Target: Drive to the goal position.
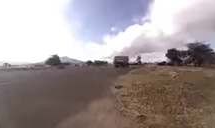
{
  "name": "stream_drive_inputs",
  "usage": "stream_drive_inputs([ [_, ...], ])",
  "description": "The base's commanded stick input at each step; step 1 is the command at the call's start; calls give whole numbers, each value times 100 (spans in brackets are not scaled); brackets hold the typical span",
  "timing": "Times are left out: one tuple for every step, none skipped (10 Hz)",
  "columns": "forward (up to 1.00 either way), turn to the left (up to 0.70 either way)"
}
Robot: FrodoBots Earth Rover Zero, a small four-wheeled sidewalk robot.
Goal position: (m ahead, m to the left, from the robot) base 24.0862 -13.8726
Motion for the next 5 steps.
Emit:
stream_drive_inputs([
  [87, 0],
  [87, 0],
  [87, 0],
  [88, 0],
  [89, 0],
])
